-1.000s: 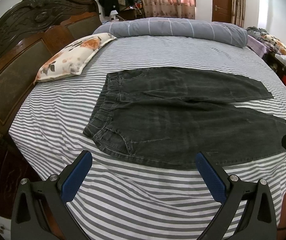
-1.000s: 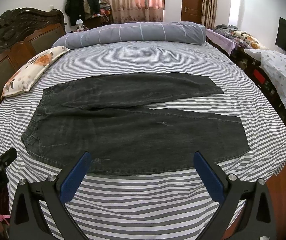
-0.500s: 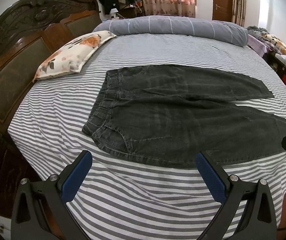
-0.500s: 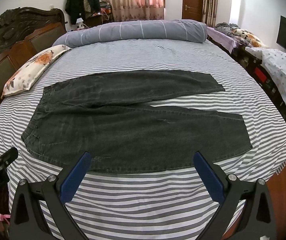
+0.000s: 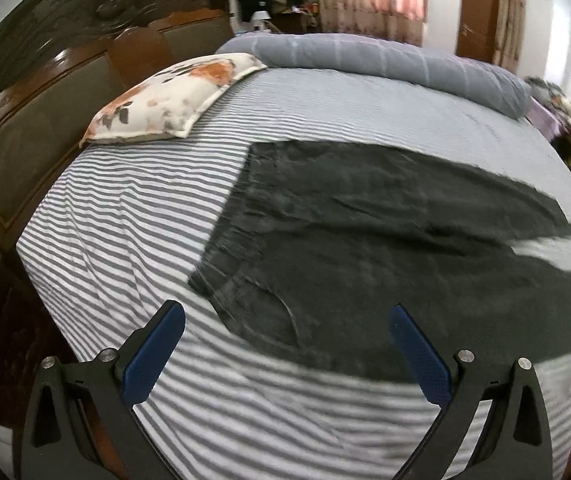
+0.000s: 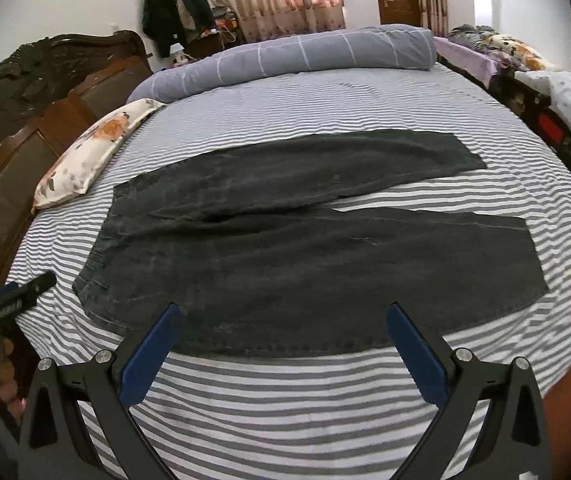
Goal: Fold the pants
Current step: 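Grasp the jeans waistband with the left tool while the right tool reaches the leg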
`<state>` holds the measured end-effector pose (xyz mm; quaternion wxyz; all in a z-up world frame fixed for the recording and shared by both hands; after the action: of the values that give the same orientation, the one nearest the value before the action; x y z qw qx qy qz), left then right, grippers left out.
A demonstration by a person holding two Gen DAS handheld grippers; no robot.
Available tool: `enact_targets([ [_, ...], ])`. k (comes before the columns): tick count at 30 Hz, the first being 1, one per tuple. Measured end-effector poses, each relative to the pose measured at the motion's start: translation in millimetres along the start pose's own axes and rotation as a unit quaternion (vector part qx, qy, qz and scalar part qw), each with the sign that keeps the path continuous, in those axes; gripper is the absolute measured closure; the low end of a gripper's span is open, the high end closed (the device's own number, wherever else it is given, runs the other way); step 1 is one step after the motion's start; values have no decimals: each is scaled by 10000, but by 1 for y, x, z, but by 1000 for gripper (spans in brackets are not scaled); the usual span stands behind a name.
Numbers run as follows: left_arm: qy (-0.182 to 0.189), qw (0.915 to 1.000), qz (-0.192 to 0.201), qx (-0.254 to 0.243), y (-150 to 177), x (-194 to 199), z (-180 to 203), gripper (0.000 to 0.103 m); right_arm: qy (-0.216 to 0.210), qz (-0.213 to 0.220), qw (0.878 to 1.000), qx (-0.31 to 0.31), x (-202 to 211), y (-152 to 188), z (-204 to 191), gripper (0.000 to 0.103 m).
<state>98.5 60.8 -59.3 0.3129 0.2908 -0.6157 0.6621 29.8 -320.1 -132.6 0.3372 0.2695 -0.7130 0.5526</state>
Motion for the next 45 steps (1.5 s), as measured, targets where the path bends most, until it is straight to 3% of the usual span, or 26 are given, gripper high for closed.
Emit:
enact_targets([
  [4, 73, 9997, 33, 237, -33, -23, -31, 19, -157, -83, 9998, -39, -15, -11, -4, 1],
  [6, 203, 9993, 102, 283, -51, -35, -43, 21, -127, -170, 9998, -14, -26, -18, -8, 1],
  [9, 645, 9970, 132, 417, -80, -58, -63, 23, -119, -222, 9997, 17, -43, -30, -16, 1],
  [14, 1447, 9853, 75, 911, -116, -104, -93, 46, -243, -212, 9995, 48, -72, -53, -33, 1],
  [17, 1790, 9771, 169, 1137, -128, -134, -107, 47, -215, -219, 9994, 135, -88, -60, -42, 1],
  [20, 1975, 9743, 210, 1059, -135, -164, -111, 47, -157, -342, 9990, 254, -107, -63, -52, 1],
  [29, 2351, 9658, -118, 1088, -146, -245, -120, 52, -63, -770, 9965, 321, -155, -56, -66, 1],
  [32, 2496, 9621, -265, 1068, -148, -261, -121, 57, 26, -777, 9961, 419, -163, -55, -69, 1],
  [42, 2683, 9589, -414, 824, -167, -295, -112, 57, 46, -831, 9947, 605, -184, -57, -82, 1],
  [45, 2907, 9513, -423, 929, -174, -299, -109, 57, 5, -829, 9945, 635, -190, -59, -85, 1],
])
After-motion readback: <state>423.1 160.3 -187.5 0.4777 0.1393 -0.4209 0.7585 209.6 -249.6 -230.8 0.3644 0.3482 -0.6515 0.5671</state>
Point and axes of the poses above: each gripper's, at about its wrist camera, not at the fingertips, and x roughly against the way its jaws point, z to its right, y to its underside, the point moved 4 cm from there along -x, roughly the way its jaws point, and after that the axes turned 7 degrees about y, right-handed, at the moved point
